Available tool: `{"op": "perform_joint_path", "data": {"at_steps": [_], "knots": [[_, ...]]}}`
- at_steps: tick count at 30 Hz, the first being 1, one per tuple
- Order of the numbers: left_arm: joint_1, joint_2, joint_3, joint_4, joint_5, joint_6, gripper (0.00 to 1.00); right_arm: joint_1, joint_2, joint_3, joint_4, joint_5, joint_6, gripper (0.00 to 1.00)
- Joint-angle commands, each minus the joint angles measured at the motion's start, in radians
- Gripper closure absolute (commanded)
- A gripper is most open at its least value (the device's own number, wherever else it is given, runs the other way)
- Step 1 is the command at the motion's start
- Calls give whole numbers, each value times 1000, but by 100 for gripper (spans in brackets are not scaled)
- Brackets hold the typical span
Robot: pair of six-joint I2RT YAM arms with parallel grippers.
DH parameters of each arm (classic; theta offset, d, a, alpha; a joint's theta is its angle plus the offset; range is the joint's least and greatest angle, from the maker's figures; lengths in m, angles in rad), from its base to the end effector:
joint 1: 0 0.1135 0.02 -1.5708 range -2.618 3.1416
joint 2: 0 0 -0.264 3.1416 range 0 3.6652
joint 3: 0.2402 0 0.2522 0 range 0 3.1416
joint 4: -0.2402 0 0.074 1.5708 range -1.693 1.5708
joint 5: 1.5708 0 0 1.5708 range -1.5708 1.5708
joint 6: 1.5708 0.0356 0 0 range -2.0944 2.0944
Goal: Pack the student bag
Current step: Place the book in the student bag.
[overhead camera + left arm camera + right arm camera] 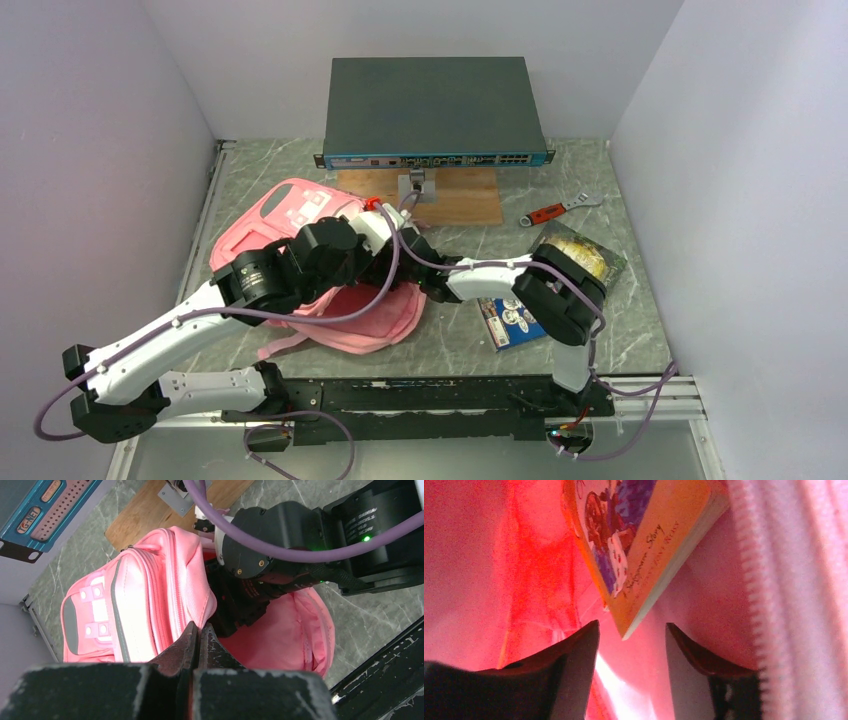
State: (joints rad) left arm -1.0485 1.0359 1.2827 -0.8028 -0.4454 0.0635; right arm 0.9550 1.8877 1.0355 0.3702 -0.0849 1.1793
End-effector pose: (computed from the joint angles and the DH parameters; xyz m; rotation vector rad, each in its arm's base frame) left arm 0.1123 -0.1643 0.4026 0.8643 1.8807 -0.1301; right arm 0.2319 0.3329 0.1687 0.2044 2.3583 1.3033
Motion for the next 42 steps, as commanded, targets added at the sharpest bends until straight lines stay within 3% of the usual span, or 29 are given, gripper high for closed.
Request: {"op": "perform_joint_path", "data": {"at_steps": [1, 3, 5, 9, 11, 14, 21, 25, 33, 37, 42], "knots": [[-12, -48, 19, 157, 4, -9, 100, -8, -136, 5, -42, 52, -69, 36], [-11, -62, 7, 157, -11, -15, 100, -15, -178, 19, -120, 78, -98, 24], [-12, -76, -8, 170, -17, -24, 100, -25, -197, 30, -170, 78, -89, 21], [-12, -93, -19, 204, -5, -28, 100, -25, -174, 17, -128, 56, -19, 26], [-12, -88, -1, 201, -5, -28, 100, -26, -146, 61, -196, 63, 5, 29], [-11, -81, 13, 200, -11, -20, 100, -22, -140, 97, -304, 142, 51, 32], [-11, -79, -9, 239, 9, -34, 100, -4, -87, 146, -308, 259, 116, 40], [-11, -67, -7, 242, 18, -37, 100, 19, -42, 193, -320, 321, 141, 55], [-11, -65, -6, 242, 30, -29, 100, 37, -32, 185, -364, 357, 177, 51], [-11, -63, 1, 240, 30, -28, 100, 44, -59, 107, -315, 352, 182, 47], [-11, -61, -4, 249, 39, -35, 100, 42, -18, 145, -269, 363, 131, 50]]}}
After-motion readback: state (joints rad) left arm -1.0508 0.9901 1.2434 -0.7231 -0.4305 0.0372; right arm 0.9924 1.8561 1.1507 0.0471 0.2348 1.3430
